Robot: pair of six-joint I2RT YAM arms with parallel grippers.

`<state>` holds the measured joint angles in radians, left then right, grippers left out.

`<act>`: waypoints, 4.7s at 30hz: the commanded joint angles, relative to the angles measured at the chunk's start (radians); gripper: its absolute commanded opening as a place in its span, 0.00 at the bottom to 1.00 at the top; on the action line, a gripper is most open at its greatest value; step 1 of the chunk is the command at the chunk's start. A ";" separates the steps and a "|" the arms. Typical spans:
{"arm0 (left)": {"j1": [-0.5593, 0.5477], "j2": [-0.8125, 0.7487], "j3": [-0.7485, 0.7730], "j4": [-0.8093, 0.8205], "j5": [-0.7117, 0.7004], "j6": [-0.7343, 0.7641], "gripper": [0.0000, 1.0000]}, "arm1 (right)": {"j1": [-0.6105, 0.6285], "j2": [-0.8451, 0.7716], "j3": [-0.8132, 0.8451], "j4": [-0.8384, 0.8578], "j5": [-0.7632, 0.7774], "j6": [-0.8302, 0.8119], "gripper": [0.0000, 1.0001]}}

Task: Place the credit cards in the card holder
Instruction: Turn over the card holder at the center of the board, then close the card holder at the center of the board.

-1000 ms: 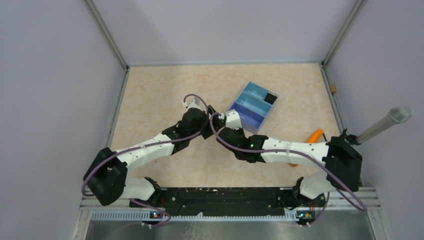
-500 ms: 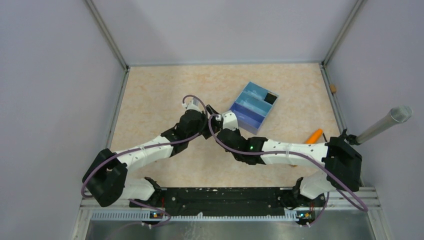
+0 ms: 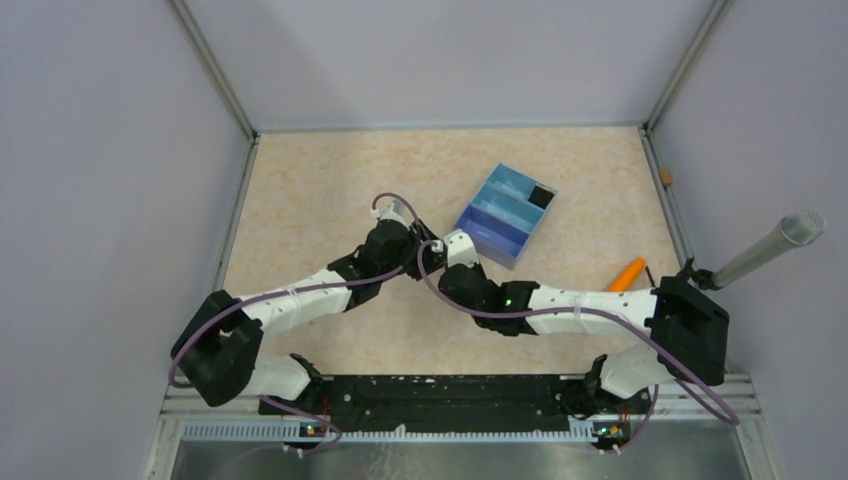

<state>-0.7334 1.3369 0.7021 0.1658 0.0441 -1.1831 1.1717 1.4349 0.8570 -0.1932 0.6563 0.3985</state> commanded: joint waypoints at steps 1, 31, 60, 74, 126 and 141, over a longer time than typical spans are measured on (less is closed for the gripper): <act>0.006 0.032 0.038 -0.006 0.018 0.013 0.52 | 0.029 -0.093 -0.035 0.129 -0.018 -0.085 0.00; 0.183 0.015 -0.306 0.306 0.577 0.258 0.00 | -0.130 -0.176 0.046 -0.189 -0.433 0.125 0.74; 0.220 -0.090 -0.395 -0.051 0.245 0.230 0.65 | -0.448 0.033 -0.114 0.165 -0.885 0.186 0.39; 0.182 -0.144 -0.357 -0.285 0.141 0.247 0.65 | -0.448 0.122 -0.073 0.229 -0.878 0.169 0.27; -0.020 0.090 -0.233 -0.318 -0.087 0.194 0.24 | -0.220 0.056 -0.101 0.186 -0.673 0.171 0.00; -0.020 0.094 -0.227 -0.316 -0.082 0.197 0.24 | -0.162 0.062 -0.149 0.266 -0.563 0.168 0.00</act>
<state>-0.7490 1.3735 0.5049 0.0193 0.0490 -1.0233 0.9829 1.5249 0.7380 0.0196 0.0486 0.5686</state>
